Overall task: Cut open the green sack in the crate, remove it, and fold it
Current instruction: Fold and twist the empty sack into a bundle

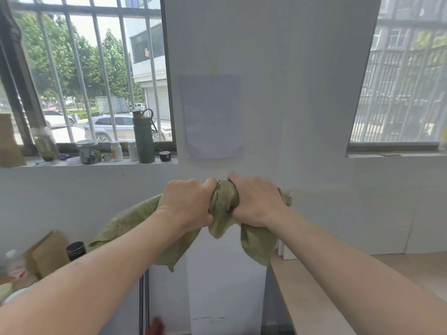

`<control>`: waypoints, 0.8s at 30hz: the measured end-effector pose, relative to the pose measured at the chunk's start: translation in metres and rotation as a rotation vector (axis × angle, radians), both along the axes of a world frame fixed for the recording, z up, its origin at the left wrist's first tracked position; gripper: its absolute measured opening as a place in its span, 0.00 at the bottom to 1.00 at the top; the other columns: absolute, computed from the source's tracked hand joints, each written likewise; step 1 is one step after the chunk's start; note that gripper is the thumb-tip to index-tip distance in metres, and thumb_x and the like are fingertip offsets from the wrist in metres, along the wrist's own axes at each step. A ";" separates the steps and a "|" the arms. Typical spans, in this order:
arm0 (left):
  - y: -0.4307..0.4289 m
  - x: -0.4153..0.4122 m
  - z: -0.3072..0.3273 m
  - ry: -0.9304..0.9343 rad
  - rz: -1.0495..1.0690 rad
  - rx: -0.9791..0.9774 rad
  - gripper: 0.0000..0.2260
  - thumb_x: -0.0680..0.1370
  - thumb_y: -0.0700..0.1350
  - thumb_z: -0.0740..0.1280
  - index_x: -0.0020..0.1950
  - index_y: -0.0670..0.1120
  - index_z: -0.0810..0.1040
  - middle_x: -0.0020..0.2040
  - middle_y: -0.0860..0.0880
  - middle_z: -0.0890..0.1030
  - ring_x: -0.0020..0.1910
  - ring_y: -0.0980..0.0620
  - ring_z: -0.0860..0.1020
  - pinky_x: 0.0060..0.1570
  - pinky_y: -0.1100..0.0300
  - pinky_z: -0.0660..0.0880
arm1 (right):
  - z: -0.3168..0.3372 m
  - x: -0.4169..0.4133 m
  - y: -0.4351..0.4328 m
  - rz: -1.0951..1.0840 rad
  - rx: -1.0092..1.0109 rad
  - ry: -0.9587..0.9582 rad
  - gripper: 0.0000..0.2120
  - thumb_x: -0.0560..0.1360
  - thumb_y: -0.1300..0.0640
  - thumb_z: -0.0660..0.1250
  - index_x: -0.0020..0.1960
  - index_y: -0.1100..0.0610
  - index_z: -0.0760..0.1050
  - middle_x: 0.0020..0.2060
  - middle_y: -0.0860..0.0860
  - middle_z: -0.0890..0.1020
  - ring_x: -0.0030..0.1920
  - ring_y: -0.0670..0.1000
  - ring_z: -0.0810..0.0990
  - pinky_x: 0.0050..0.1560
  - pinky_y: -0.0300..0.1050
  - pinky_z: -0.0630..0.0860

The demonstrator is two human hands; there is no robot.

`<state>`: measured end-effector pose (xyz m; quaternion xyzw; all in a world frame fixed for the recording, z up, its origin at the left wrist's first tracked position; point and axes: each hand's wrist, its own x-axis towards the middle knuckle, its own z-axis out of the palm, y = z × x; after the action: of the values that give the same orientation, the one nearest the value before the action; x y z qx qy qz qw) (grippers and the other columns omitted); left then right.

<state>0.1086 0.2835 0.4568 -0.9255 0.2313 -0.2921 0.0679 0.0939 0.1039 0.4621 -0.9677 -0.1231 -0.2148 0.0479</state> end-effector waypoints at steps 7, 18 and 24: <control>0.001 0.001 0.018 0.243 0.030 -0.397 0.04 0.68 0.49 0.65 0.38 0.50 0.75 0.33 0.50 0.79 0.34 0.47 0.78 0.36 0.55 0.75 | -0.026 -0.002 0.002 0.131 -0.255 -0.403 0.56 0.58 0.26 0.69 0.79 0.50 0.61 0.58 0.55 0.74 0.53 0.58 0.74 0.62 0.57 0.70; 0.007 -0.006 0.020 0.788 -0.194 -0.644 0.16 0.59 0.46 0.68 0.42 0.39 0.84 0.41 0.37 0.85 0.38 0.42 0.83 0.45 0.43 0.84 | -0.020 0.001 0.012 0.034 -0.264 -0.717 0.17 0.63 0.68 0.69 0.46 0.52 0.73 0.29 0.50 0.72 0.29 0.56 0.69 0.37 0.49 0.59; 0.018 -0.034 0.004 0.569 -0.093 -0.346 0.25 0.61 0.63 0.74 0.52 0.55 0.72 0.44 0.55 0.82 0.44 0.52 0.81 0.47 0.49 0.81 | -0.024 -0.006 0.023 0.024 -0.250 -0.413 0.18 0.59 0.63 0.73 0.42 0.51 0.68 0.26 0.49 0.74 0.27 0.56 0.65 0.35 0.45 0.59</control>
<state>0.0747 0.3014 0.4608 -0.9563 0.2300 -0.0596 -0.1707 0.0882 0.1267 0.4384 -0.9002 -0.1673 -0.3904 -0.0961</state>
